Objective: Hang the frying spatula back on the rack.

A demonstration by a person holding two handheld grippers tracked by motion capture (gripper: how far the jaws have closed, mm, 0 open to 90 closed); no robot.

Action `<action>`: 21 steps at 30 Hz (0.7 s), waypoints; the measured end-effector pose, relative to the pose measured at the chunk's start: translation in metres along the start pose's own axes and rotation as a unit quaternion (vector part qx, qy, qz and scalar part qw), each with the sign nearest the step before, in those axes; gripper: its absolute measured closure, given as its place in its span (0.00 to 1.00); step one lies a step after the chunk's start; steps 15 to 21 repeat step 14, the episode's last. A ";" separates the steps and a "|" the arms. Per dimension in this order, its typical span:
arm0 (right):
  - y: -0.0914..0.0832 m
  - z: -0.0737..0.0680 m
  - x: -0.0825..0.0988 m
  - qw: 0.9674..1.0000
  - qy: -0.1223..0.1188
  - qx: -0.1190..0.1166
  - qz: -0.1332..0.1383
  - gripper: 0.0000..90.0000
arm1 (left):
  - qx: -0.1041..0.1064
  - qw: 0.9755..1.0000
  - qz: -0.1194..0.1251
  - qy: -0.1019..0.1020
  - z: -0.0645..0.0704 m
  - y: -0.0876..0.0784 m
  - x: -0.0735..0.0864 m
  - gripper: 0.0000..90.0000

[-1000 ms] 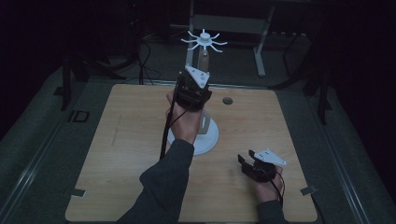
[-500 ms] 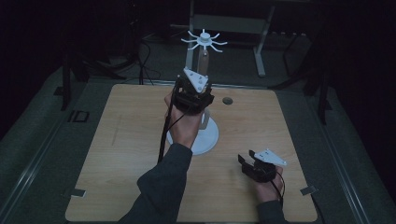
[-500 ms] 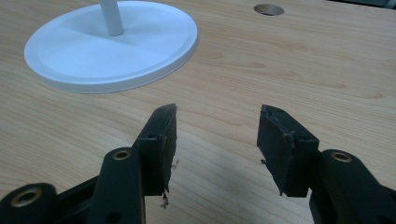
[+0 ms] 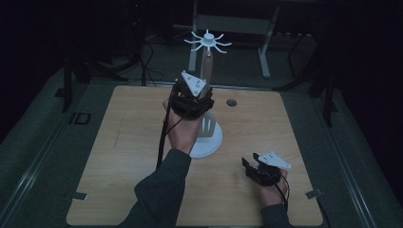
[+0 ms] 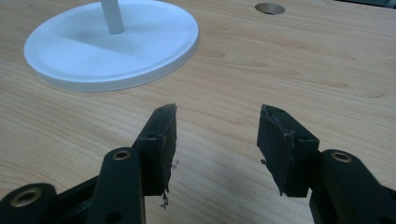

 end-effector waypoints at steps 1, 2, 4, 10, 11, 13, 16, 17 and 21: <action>0.000 0.000 0.000 1.000 0.001 0.000 0.000 0.52 | 0.004 1.000 -0.002 -0.002 0.000 -0.001 0.001 0.49; 0.000 0.001 0.000 1.000 0.001 0.000 0.000 0.52 | 0.005 1.000 -0.002 -0.001 0.000 -0.001 0.002 0.49; 0.000 0.001 0.000 1.000 0.001 0.000 -0.001 0.52 | 0.011 1.000 -0.003 -0.002 -0.001 -0.001 0.003 0.49; 0.000 0.002 0.000 1.000 0.002 0.001 -0.002 0.52 | 0.022 1.000 -0.004 -0.005 -0.003 -0.002 0.007 0.49; 0.000 0.002 0.000 1.000 0.003 0.002 -0.002 0.52 | 0.026 1.000 -0.004 -0.005 -0.003 -0.002 0.009 0.48; 0.001 0.005 0.001 1.000 0.005 0.003 -0.002 0.52 | 0.042 0.999 -0.009 -0.012 -0.004 0.000 0.014 0.48; 0.001 0.006 0.001 1.000 0.006 0.004 -0.004 0.52 | 0.047 0.999 -0.011 -0.017 -0.005 0.001 0.016 0.48; 0.001 0.006 0.001 1.000 0.006 0.004 -0.004 0.52 | 0.047 0.999 -0.011 -0.017 -0.005 0.001 0.016 0.48; 0.001 0.006 0.001 1.000 0.006 0.004 -0.004 0.52 | 0.047 0.999 -0.011 -0.017 -0.005 0.001 0.016 0.48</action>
Point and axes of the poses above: each handheld gripper's, and its own axes: y roughly forward along the jaws, x roughly out of its underside, z roughly to its right, the point moved 4 cm from there along y, roughly forward along the jaws, and after that the axes turned 10 degrees about -z, right-handed, at the moved point
